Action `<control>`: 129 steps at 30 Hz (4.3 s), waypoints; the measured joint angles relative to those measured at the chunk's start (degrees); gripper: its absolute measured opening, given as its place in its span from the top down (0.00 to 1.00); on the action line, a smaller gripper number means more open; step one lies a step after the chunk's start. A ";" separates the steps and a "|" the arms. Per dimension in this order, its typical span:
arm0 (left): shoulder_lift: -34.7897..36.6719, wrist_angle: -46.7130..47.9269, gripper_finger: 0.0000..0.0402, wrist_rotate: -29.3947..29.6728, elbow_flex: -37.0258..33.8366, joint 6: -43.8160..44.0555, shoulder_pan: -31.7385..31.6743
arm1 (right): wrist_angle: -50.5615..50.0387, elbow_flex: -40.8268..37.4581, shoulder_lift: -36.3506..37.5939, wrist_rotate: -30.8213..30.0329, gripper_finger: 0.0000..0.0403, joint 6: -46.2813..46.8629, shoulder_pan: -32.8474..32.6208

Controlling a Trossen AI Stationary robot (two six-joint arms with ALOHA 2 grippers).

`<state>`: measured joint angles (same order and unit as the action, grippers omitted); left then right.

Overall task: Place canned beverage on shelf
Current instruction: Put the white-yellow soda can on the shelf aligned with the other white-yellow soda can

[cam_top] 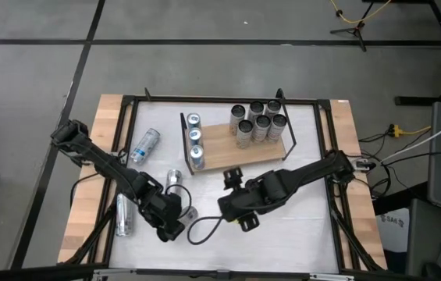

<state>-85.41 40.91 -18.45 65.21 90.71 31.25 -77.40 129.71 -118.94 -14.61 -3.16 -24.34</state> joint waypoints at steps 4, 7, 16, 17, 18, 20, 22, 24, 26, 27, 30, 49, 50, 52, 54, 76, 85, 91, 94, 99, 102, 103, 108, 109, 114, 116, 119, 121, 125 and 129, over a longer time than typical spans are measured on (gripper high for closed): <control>0.00 -0.56 0.37 -2.04 0.00 -2.93 -1.68 | 2.15 0.00 -2.20 0.38 0.20 -0.24 -0.02; 0.01 -0.52 0.37 -2.75 0.00 -4.49 -2.83 | 0.78 -0.04 -2.77 1.49 0.20 0.10 -0.09; 0.09 0.37 0.37 -19.12 0.00 -0.25 -6.01 | -3.52 -0.04 -2.82 6.14 0.20 -0.08 -0.44; 0.09 0.84 0.37 -20.88 0.00 0.62 -6.20 | -3.45 -0.04 -2.82 6.16 0.20 -0.18 -0.44; 0.09 1.34 0.37 -22.38 0.00 1.64 -6.31 | -3.43 -0.04 -2.82 6.18 0.20 -0.26 -0.44; 0.09 2.60 0.37 -25.08 0.01 3.64 -6.39 | -3.46 -0.04 -2.82 6.18 0.20 -0.30 -0.44; 0.09 4.47 0.37 -27.10 0.00 5.99 -6.23 | -3.48 -0.04 -2.82 6.19 0.20 -0.38 -0.44; 0.07 6.49 0.37 -28.35 0.00 7.73 -5.74 | -3.55 -0.04 -2.82 6.31 0.20 -1.33 -0.44; -0.19 8.34 0.37 -29.77 0.00 9.14 -5.06 | -3.56 -0.04 -2.82 6.69 0.20 -2.14 -0.44; -0.41 9.13 0.37 -30.59 0.00 9.58 -4.62 | -3.50 -0.04 -2.82 6.67 0.20 -2.50 -0.44; -1.44 9.84 0.37 -33.27 0.00 9.70 -3.51 | -3.52 -0.04 -2.82 6.70 0.20 -3.15 -0.44; -9.57 9.57 0.37 -42.79 -1.62 -3.55 0.69 | -3.27 -0.04 -2.82 9.29 0.20 -3.17 -0.42; -10.08 9.57 0.37 -43.22 -1.62 -4.51 0.69 | -3.27 -0.04 -2.82 9.29 0.20 -3.17 -0.42; -11.30 9.58 0.37 -44.22 -1.62 -6.39 0.71 | -3.26 -0.04 -2.82 9.29 0.20 -3.17 -0.42; -12.47 9.62 0.37 -45.06 -1.64 -8.24 0.73 | -3.26 -0.04 -2.82 9.29 0.20 -3.17 -0.42; -13.79 9.59 0.27 -45.69 -1.64 -10.35 -0.57 | -3.22 -0.04 -2.82 9.29 0.20 -3.17 -0.41; -13.75 9.62 0.27 -44.41 -1.64 -10.33 -2.06 | -3.22 -0.04 -2.82 9.29 0.20 -3.17 -0.39; -13.75 9.57 0.27 -44.11 -1.64 -10.27 -1.58 | -3.22 -0.04 -2.82 9.29 0.20 -3.17 -0.41; -13.75 9.55 0.27 -43.98 -1.64 -10.24 -1.21 | -3.23 -0.04 -2.82 9.29 0.20 -3.17 -0.39; -13.75 9.57 0.27 -43.81 -1.64 -9.91 -0.84 | -3.22 -0.04 -2.82 9.29 0.20 -3.17 -0.39; -13.75 9.60 0.27 -43.62 -1.64 -9.88 -0.82 | -3.23 -0.04 -2.82 9.29 0.20 -3.17 -0.41; -13.75 9.57 0.27 -43.55 -1.64 -9.85 -0.82 | -3.24 -0.04 -2.82 9.29 0.20 -3.17 -0.39; -13.75 9.60 0.27 -42.76 -1.64 -9.85 -0.82 | -3.22 -0.04 -2.82 9.29 0.20 -3.17 -0.39; -13.75 9.58 0.27 -42.76 -1.64 -9.85 -0.82 | -3.22 -0.04 -2.82 9.29 0.20 -3.16 -0.40; -13.75 9.57 0.26 -42.45 -1.64 -11.51 -0.80 | -3.22 -0.05 -2.82 9.29 0.20 -3.16 -0.39; -13.75 9.52 0.24 -41.66 -1.64 -12.13 -0.80 | -3.22 -0.04 -2.82 9.29 0.20 -3.16 -0.40; -13.75 9.49 0.19 -40.83 -1.68 -13.30 -0.77 | -3.24 -0.07 -2.82 9.29 0.20 -3.16 -0.40; -13.75 9.49 0.16 -40.17 -1.68 -13.32 -0.71 | -3.24 -0.04 -2.82 9.29 0.20 -3.15 -0.41; -13.75 9.49 0.11 -39.90 -1.68 -13.04 -0.69 | -3.24 -0.06 -2.82 9.29 0.20 -3.17 -0.42; -13.75 9.49 0.09 -39.28 -1.68 -11.61 -0.96 | -3.24 -0.06 -2.82 9.29 0.20 -3.16 -0.39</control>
<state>-99.15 50.39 -57.74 63.53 79.10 30.30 -80.64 129.65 -121.75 -5.32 -6.32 -24.73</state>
